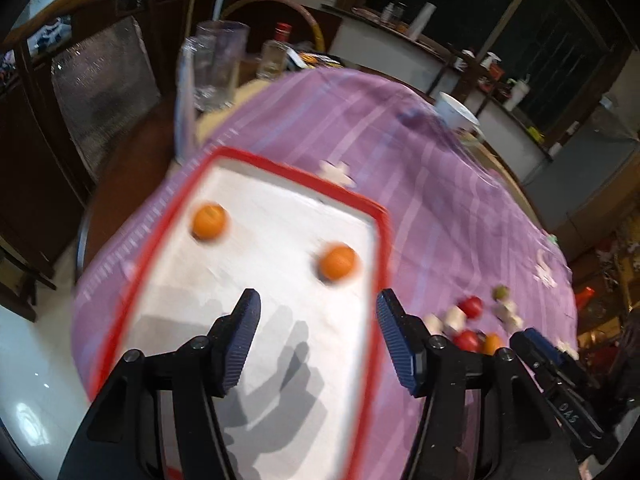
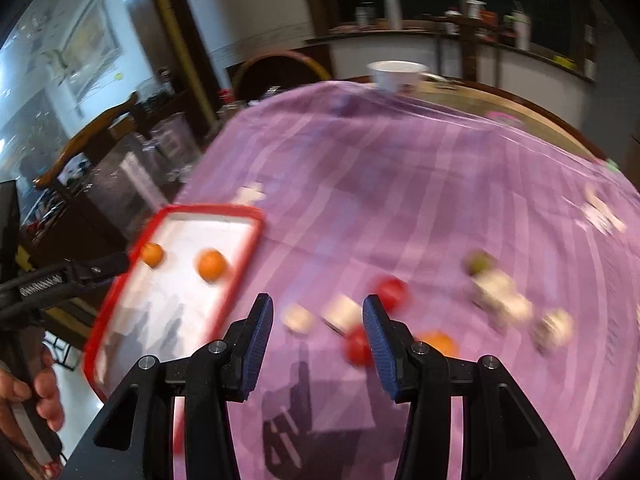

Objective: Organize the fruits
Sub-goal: 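Withdraw both open tools from the tray toward the remaining items, then grasp the beige cork cylinder with the left tool while the right tool grasps a beige cube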

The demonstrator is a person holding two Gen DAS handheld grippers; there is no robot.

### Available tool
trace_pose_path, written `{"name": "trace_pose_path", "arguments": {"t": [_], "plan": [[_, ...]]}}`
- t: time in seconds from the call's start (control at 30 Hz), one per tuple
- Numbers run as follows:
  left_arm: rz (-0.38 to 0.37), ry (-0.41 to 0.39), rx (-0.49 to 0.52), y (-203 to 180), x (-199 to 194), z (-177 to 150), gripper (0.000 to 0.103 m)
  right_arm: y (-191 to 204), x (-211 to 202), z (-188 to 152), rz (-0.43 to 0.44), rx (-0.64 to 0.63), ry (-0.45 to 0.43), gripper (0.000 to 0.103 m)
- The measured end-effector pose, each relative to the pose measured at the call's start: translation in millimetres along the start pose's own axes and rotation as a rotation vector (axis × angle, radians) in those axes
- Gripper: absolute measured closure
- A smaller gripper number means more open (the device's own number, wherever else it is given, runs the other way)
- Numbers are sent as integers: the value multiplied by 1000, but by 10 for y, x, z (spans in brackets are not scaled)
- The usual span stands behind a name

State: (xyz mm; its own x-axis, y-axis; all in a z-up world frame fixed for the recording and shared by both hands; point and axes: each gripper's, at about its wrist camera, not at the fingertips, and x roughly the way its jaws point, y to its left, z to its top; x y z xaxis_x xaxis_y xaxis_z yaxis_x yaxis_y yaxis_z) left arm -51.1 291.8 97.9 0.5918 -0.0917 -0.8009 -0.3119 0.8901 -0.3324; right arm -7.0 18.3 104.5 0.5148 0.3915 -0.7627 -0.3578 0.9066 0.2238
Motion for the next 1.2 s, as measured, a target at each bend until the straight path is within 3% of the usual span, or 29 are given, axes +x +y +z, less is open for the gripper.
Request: {"name": "trace_pose_path", "arguments": {"t": [0.1,0.33,0.53,0.63,0.77,0.87,1.1,1.2], "plan": [[-48,40,17,-255,27,-223,43,-381,-195,-240,-51,42,15,52],[-55,105,126,-838,175,-544,43,-1169,-499,-669,-126,181,42,52],[-80,127,192,-1194,328,-684,43,-1446,-631,-773,-135,220,36,52],[-53,125,208,-1261,425,-659,44,-1535,-636,-810,-132,221,43,52],[-22,118,252,-1360,597,-552,44,-1643,-583,-833,-127,235,57,52],[-34,132,303,-1471,728,-488,55,-1714,-497,-777,-120,236,69,52],[-35,160,407,-1701,1075,-370,59,-1835,-208,-373,-119,218,55,52],[-26,196,423,-1703,1245,-342,67,-1860,-48,-256,-124,197,65,52]]}}
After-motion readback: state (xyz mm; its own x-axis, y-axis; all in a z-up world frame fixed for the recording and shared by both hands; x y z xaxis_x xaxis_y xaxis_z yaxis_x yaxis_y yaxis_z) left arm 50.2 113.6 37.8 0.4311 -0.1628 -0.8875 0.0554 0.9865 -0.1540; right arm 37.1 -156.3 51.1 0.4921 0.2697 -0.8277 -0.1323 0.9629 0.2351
